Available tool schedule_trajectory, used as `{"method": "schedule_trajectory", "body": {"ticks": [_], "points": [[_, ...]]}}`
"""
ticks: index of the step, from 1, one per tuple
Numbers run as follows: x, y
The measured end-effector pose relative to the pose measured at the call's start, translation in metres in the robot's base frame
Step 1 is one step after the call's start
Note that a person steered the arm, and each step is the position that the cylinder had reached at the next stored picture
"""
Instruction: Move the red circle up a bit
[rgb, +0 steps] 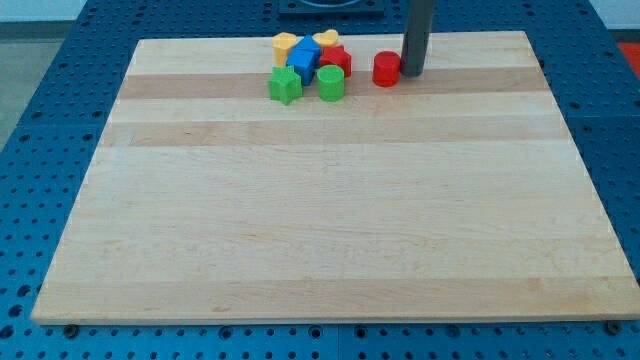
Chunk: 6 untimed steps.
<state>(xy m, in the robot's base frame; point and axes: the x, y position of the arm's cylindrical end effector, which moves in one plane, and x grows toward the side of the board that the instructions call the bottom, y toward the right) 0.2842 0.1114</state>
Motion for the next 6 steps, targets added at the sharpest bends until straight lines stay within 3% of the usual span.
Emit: {"method": "schedule_trajectory", "body": {"ticks": [1,6], "points": [[0.021,-0.005],[-0.016,-0.055]]}}
